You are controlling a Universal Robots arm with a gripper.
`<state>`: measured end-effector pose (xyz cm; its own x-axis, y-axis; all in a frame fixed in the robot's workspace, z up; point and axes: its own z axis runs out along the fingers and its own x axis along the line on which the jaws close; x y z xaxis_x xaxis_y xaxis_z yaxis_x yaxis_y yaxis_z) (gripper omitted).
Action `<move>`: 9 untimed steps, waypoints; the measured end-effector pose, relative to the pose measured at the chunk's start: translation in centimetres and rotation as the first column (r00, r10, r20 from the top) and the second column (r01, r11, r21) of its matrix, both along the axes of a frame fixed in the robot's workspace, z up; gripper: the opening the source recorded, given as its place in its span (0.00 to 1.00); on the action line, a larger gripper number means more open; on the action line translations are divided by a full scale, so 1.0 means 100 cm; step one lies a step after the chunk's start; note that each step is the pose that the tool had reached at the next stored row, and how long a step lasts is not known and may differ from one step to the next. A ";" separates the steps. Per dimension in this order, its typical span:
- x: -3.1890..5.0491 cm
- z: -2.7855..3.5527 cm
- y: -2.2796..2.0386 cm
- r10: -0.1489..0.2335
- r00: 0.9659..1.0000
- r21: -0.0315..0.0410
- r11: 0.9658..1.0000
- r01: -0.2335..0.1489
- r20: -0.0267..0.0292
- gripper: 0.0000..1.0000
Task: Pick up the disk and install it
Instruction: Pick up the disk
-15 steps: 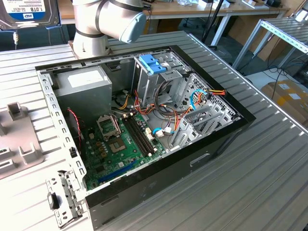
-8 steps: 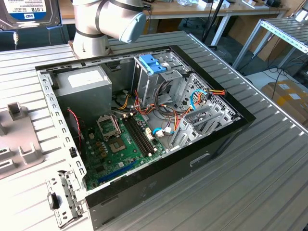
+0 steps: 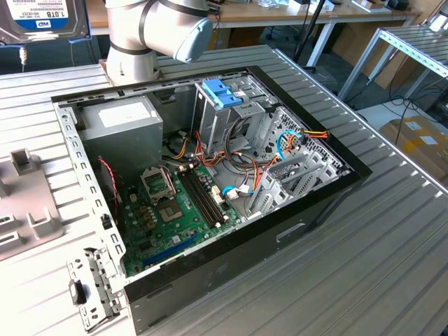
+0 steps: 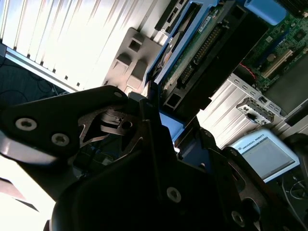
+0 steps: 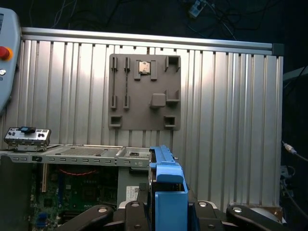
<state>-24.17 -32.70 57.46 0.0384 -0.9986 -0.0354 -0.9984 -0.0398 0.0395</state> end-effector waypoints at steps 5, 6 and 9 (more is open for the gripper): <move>0.0008 -0.0002 -0.0002 0.000 1.000 0.000 1.000 0.000 0.000 0.37; 0.0010 -0.0003 -0.0002 0.000 1.000 0.000 1.000 0.000 0.000 0.37; 0.0016 -0.0003 -0.0007 0.000 1.000 0.000 1.000 0.000 0.000 0.37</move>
<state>-24.01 -32.77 57.43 0.0384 -0.9986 -0.0354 -0.9984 -0.0398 0.0395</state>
